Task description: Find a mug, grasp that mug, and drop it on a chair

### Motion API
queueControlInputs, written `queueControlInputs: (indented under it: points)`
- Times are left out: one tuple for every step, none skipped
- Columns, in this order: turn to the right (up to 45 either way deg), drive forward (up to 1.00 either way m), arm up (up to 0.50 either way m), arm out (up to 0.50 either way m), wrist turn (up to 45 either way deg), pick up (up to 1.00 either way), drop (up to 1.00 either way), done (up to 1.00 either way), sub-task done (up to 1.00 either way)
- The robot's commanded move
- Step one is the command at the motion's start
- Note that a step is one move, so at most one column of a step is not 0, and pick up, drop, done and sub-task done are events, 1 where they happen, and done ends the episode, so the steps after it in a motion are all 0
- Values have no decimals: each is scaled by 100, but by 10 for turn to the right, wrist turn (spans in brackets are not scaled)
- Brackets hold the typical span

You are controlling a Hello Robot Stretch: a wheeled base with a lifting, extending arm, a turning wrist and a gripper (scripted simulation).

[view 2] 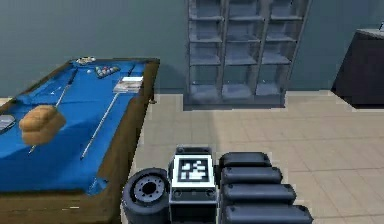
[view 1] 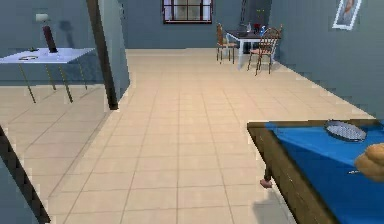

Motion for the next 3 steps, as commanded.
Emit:
queueControlInputs:
  points:
    - [-150, 0, 0, 0, 0, 0, 0, 0, 0]
    - [0, 100, 0, 0, 0, 0, 0, 0, 0]
    - [-60, 0, 0, 0, 0, 0, 0, 0, 0]
